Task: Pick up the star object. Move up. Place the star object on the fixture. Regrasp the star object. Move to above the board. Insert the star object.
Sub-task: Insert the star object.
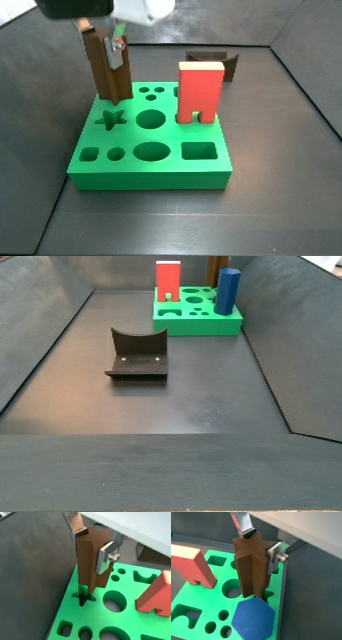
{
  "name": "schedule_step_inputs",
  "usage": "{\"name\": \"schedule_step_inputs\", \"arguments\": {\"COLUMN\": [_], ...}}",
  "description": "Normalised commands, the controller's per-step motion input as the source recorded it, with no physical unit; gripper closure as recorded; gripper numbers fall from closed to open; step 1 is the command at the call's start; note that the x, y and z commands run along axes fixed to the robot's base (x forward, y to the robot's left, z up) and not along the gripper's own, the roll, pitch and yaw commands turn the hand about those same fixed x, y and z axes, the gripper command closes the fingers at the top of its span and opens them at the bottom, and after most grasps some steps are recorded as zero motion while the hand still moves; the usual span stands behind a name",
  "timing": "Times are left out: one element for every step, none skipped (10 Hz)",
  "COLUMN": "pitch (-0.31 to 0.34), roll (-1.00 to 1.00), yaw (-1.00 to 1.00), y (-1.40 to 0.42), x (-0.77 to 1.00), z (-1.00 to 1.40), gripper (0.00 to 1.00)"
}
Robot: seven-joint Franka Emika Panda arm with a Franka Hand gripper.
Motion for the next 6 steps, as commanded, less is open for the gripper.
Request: {"name": "schedule_step_inputs", "arguments": {"pitch": [0.000, 0.000, 0.000, -0.009, -0.019, -0.027], "roll": [0.00, 0.00, 0.00, 0.00, 0.00, 0.00], "yaw": [-0.06, -0.04, -0.05, -0.07, -0.07, -0.06], "y": [0.00, 0.00, 0.00, -0.02, -0.10, -0.22], "x": [-0.12, -0.08, -0.09, -0.09, -0.11, 0.00], "z": [-0.26, -0.19, -0.21, -0.21, -0.20, -0.17], "gripper": [1.00, 1.00, 1.00, 1.00, 1.00, 1.00]}}
